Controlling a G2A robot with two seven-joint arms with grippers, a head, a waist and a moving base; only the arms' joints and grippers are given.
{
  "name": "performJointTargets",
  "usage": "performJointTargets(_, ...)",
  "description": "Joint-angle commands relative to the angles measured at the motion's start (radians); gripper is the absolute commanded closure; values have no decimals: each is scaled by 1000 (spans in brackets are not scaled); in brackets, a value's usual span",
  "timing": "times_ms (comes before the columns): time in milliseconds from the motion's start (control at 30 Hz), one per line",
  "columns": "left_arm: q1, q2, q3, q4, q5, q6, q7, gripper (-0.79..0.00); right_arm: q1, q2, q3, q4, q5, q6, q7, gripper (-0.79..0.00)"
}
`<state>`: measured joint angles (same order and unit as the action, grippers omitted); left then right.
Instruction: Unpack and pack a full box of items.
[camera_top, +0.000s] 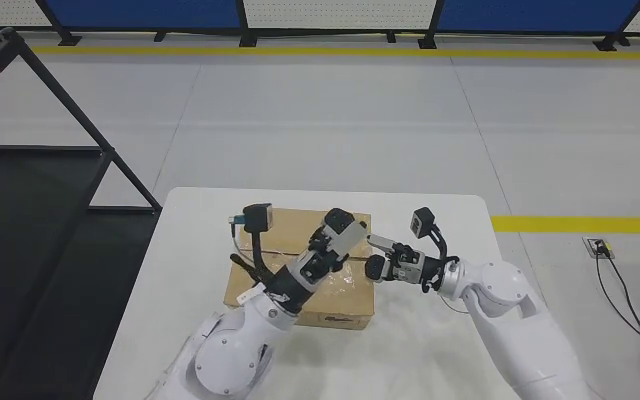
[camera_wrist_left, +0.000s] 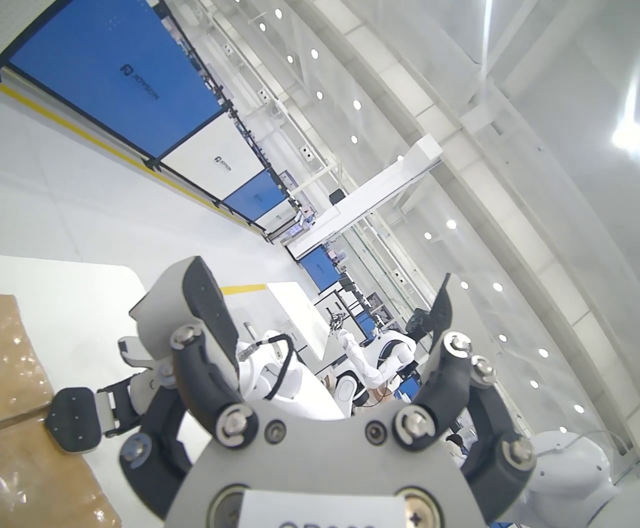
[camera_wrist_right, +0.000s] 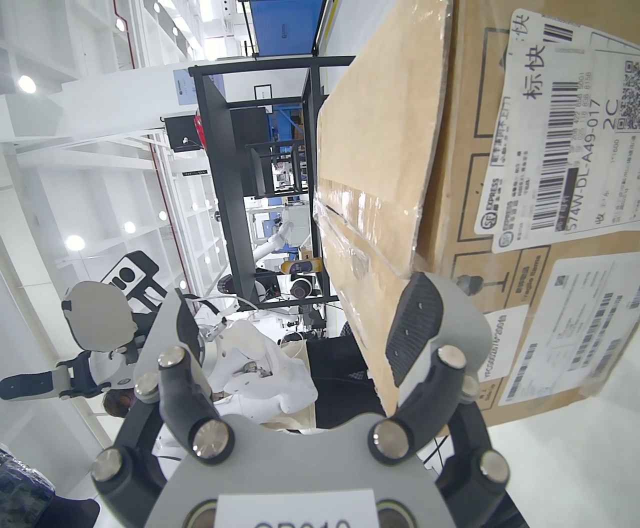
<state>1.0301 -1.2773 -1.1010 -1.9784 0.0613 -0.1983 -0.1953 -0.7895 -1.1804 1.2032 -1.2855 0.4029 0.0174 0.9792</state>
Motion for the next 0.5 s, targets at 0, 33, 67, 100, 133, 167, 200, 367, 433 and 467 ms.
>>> performJointTargets(0,51,10,-66,-63,-14,-30,-29,-785,3,1,0,1,-3,4,4,-785)
performJointTargets(33,80,16,-105,-92,-26,-45,-44,-785,4,2,0,2,-4,5,7,-785)
performJointTargets(67,112,22,-145,-119,-49,-60,-71,-785,5,3,1,0,-9,4,12,-785)
performJointTargets(100,143,29,-193,-144,-62,-78,-99,-785,6,4,3,-2,-17,-3,15,-785)
performJointTargets(133,176,35,-244,-164,-71,-97,-127,-785,4,5,4,-5,-20,-11,15,-785)
performJointTargets(167,210,42,-294,-178,-83,-114,-163,-785,2,6,5,-7,-21,-15,18,-785)
performJointTargets(200,242,48,-345,-188,-98,-130,-200,-785,1,6,6,-8,-22,-16,19,-785)
performJointTargets(367,386,72,-601,-188,-271,-238,-350,-785,6,8,7,-10,-26,-14,23,-785)
performJointTargets(433,441,79,-708,-155,-352,-281,-389,-785,9,9,7,-8,-27,-14,25,-785)
performJointTargets(467,465,81,-762,-134,-389,-300,-407,-785,11,10,8,-6,-27,-13,25,-785)
